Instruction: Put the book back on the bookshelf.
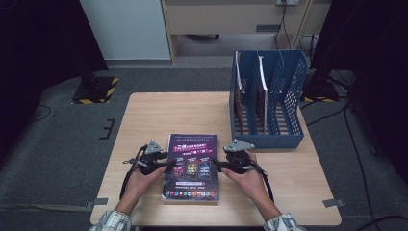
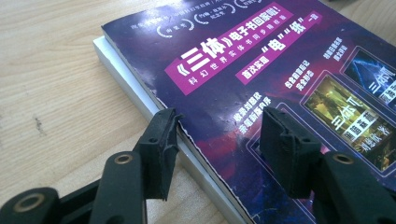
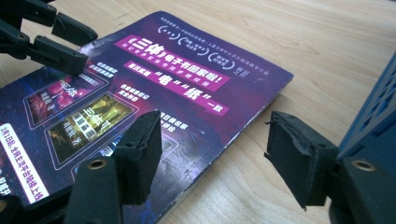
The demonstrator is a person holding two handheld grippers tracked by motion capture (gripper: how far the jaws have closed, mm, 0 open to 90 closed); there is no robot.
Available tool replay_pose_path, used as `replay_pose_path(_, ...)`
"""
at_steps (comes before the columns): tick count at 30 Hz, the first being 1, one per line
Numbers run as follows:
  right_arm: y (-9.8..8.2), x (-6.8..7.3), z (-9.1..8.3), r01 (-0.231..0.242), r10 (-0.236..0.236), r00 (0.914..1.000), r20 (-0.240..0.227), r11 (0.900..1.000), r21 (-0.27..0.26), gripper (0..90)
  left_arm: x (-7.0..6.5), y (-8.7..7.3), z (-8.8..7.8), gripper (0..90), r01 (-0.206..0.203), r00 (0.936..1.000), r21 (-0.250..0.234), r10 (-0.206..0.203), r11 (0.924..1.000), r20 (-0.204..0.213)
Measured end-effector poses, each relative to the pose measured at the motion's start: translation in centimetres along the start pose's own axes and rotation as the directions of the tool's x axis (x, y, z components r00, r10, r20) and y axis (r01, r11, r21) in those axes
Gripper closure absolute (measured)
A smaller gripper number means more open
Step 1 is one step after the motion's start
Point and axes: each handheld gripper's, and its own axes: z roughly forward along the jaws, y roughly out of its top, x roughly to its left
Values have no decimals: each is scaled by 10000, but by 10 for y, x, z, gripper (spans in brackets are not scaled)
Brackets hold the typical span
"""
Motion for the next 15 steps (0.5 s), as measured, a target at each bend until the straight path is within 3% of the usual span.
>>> replay_pose_path(15,-6,-2,8,-509,539,9968,-588,9974,503,244,-5,1,2,445,-228,9995,1,228,9997,235)
